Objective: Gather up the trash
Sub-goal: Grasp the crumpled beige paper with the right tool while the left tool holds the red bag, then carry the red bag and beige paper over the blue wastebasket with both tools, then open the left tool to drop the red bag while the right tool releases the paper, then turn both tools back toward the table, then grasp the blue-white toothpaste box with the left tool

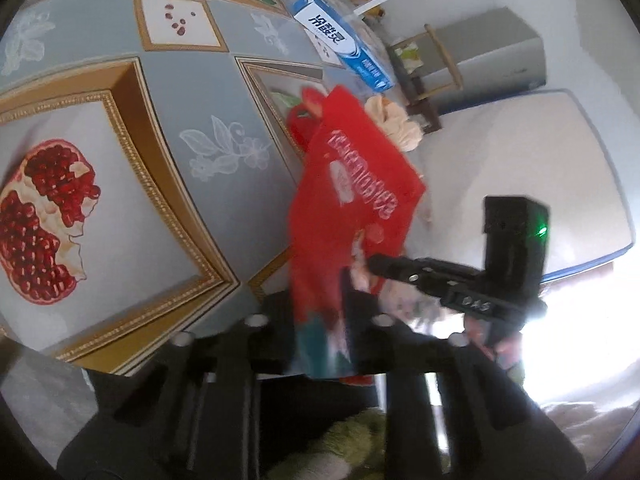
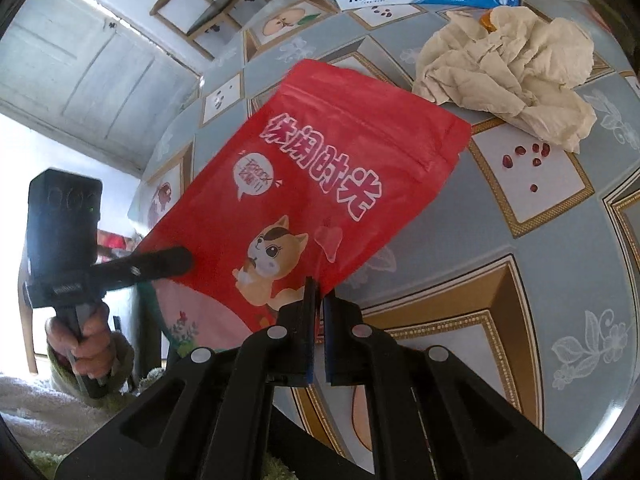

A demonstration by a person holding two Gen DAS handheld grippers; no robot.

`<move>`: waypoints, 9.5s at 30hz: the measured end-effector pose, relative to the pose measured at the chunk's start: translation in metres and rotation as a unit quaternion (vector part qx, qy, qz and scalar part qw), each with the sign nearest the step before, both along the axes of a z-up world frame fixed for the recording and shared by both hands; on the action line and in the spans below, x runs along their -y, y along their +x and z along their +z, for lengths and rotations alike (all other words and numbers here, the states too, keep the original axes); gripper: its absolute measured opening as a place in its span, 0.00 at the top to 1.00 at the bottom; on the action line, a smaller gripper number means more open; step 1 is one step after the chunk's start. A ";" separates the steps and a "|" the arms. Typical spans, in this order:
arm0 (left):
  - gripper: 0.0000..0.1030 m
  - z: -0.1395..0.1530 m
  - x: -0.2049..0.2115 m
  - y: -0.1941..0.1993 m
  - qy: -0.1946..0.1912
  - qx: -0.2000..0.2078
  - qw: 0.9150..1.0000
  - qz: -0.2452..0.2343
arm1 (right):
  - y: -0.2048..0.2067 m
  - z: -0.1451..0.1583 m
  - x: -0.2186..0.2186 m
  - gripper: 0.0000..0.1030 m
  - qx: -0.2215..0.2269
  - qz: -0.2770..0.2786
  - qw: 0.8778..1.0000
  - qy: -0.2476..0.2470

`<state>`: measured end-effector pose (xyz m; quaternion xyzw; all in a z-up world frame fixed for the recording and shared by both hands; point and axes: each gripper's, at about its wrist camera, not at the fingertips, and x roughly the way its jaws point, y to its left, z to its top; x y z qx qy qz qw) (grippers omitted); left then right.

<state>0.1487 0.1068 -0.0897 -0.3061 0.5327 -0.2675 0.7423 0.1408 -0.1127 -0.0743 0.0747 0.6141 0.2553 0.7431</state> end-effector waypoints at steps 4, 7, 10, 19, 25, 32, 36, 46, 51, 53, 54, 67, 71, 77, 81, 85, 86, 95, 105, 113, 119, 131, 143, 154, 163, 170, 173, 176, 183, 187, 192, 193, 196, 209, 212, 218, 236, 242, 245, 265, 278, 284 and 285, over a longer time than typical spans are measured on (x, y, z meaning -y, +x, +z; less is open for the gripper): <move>0.94 0.006 0.008 -0.007 0.035 0.025 0.999 0.002 | -0.003 0.008 0.007 0.87 0.018 -0.011 1.000 0.001; 0.94 0.013 0.008 -0.012 0.063 0.044 0.997 0.007 | 0.000 0.023 0.026 0.76 0.047 -0.038 0.998 -0.021; 0.95 0.020 0.001 -0.016 0.086 0.058 0.994 0.020 | 0.012 0.043 0.050 0.54 0.091 -0.083 0.992 -0.041; 0.95 0.022 -0.010 -0.019 0.091 0.056 0.994 0.035 | 0.076 0.054 0.042 0.17 0.236 -0.049 0.954 -0.179; 0.95 0.023 -0.013 -0.021 0.091 0.056 0.994 0.036 | 0.116 0.008 0.032 0.15 0.186 0.003 0.957 -0.223; 0.95 0.021 -0.015 -0.021 0.090 0.053 0.994 0.036 | 0.114 0.004 0.048 0.16 0.174 -0.031 0.964 -0.196; 0.95 0.020 -0.016 -0.021 0.091 0.053 0.994 0.036 | 0.102 0.005 0.052 0.35 0.171 -0.049 0.967 -0.182; 0.95 0.021 -0.016 -0.023 0.087 0.060 0.994 0.039 | 0.083 0.009 0.067 0.81 0.154 -0.106 0.970 -0.155; 0.96 0.026 -0.017 -0.026 0.076 0.078 0.993 0.040 | 0.063 0.023 0.081 0.84 0.161 -0.143 0.968 -0.127; 0.97 0.029 -0.018 -0.027 0.070 0.086 0.993 0.040 | 0.055 0.029 0.086 0.84 0.162 -0.154 0.968 -0.111; 0.98 0.031 -0.018 -0.027 0.065 0.091 0.993 0.040 | 0.051 0.033 0.088 0.84 0.162 -0.159 0.968 -0.104; 0.99 0.064 -0.006 -0.024 0.024 0.143 0.989 0.033 | 0.015 0.060 0.086 0.84 0.172 -0.173 0.968 -0.052; 0.99 0.082 0.000 -0.022 0.017 0.174 0.984 0.028 | 0.011 0.065 0.085 0.84 0.172 -0.177 0.968 -0.041; 0.99 0.105 0.010 -0.016 0.016 0.208 0.978 0.018 | 0.000 0.081 0.087 0.84 0.186 -0.187 0.964 -0.031; 0.99 0.117 0.017 -0.017 0.014 0.226 0.974 0.015 | -0.010 0.091 0.096 0.84 0.195 -0.199 0.960 -0.025; 0.99 0.130 0.028 -0.016 0.017 0.243 0.970 0.007 | -0.023 0.101 0.112 0.84 0.207 -0.216 0.954 -0.015; 0.99 0.133 0.031 -0.016 0.018 0.246 0.969 0.005 | -0.027 0.103 0.116 0.84 0.211 -0.222 0.952 -0.013; 0.99 0.163 0.083 -0.008 0.006 0.279 0.959 -0.051 | -0.094 0.134 0.211 0.84 0.253 -0.340 0.905 -0.028; 0.99 0.170 0.203 0.004 -0.013 0.269 0.948 -0.167 | -0.207 0.104 0.340 0.84 0.223 -0.507 0.830 -0.065; 0.99 0.138 0.317 0.002 -0.002 0.203 0.946 -0.253 | -0.256 0.029 0.400 0.84 0.154 -0.586 0.794 -0.038; 0.99 0.101 0.408 0.001 0.051 0.182 0.921 -0.342 | -0.274 -0.015 0.420 0.84 0.116 -0.620 0.775 -0.017; 0.96 -0.013 0.602 0.032 0.147 0.081 0.898 -0.407 | -0.295 -0.073 0.453 0.84 0.072 -0.656 0.751 0.015; 0.42 -0.062 0.594 0.064 0.237 0.033 0.906 -0.349 | -0.213 -0.138 0.482 0.84 0.049 -0.611 0.790 0.000; 0.42 0.061 0.476 0.033 0.158 0.129 0.912 -0.355 | -0.144 -0.256 0.504 0.84 -0.097 -0.586 0.803 -0.047; 0.42 0.096 0.356 0.011 0.142 0.165 0.935 -0.281 | -0.103 -0.294 0.495 0.84 -0.127 -0.560 0.817 -0.051; 0.42 0.096 0.297 0.012 0.151 0.159 0.951 -0.219 | -0.065 -0.319 0.489 0.84 -0.146 -0.554 0.817 -0.060; 0.42 0.093 0.278 0.014 0.145 0.153 0.956 -0.203 | -0.058 -0.322 0.487 0.84 -0.143 -0.557 0.816 -0.065; 0.42 0.088 0.266 0.017 0.145 0.151 0.958 -0.194 | -0.057 -0.316 0.484 0.82 -0.138 -0.556 0.817 -0.064; 0.42 0.080 0.246 0.021 0.125 0.143 0.964 -0.185 | -0.072 -0.281 0.478 0.52 -0.114 -0.541 0.830 -0.072; 0.42 0.078 0.238 0.022 0.112 0.140 0.966 -0.186 | -0.084 -0.264 0.477 0.49 -0.105 -0.550 0.827 -0.053; 0.41 0.078 0.223 0.021 0.097 0.140 0.969 -0.176 | -0.100 -0.245 0.474 0.45 -0.089 -0.561 0.822 -0.035; 0.41 0.078 0.220 0.021 0.095 0.140 0.970 -0.175 | -0.104 -0.240 0.474 0.45 -0.084 -0.565 0.820 -0.029; 0.40 0.077 0.211 0.021 0.090 0.140 0.971 -0.169 | -0.115 -0.227 0.472 0.45 -0.067 -0.574 0.816 -0.021; 0.28 0.082 0.163 0.020 0.114 0.173 0.970 -0.124 | -0.141 -0.086 0.430 0.39 0.069 -0.572 0.817 -0.020; 0.25 0.079 0.150 0.019 0.124 0.183 0.969 -0.110 | -0.139 -0.036 0.406 0.35 0.111 -0.539 0.835 -0.030; 0.21 0.071 0.129 0.020 0.142 0.189 0.968 -0.083 | -0.115 0.051 0.341 0.29 0.192 -0.453 0.870 -0.016; 0.19 0.067 0.031 0.037 0.171 0.181 0.968 0.021 | 0.063 0.063 0.128 0.29 0.191 -0.221 0.956 -0.007; 0.17 0.089 0.026 0.089 0.202 0.229 0.952 -0.014 | 0.092 0.047 0.101 0.29 0.185 -0.186 0.963 -0.056; 0.14 0.102 0.040 0.136 0.207 0.253 0.944 -0.052 | 0.102 0.043 0.096 0.29 0.184 -0.172 0.966 -0.061; 0.14 0.031 0.187 0.312 0.347 0.246 0.849 -0.313 | 0.141 0.027 0.085 0.29 0.182 -0.108 0.976 -0.056; 0.44 0.038 0.179 0.270 0.402 0.214 0.845 -0.281 | 0.153 0.008 0.068 0.61 0.171 -0.086 0.975 -0.117; 0.48 0.045 0.138 0.209 0.375 0.150 0.890 -0.209 | 0.131 0.010 0.075 0.87 0.154 -0.107 0.978 -0.096; 0.49 0.046 0.132 0.198 0.370 0.143 0.896 -0.200 | 0.125 0.011 0.077 0.88 0.151 -0.110 0.978 -0.091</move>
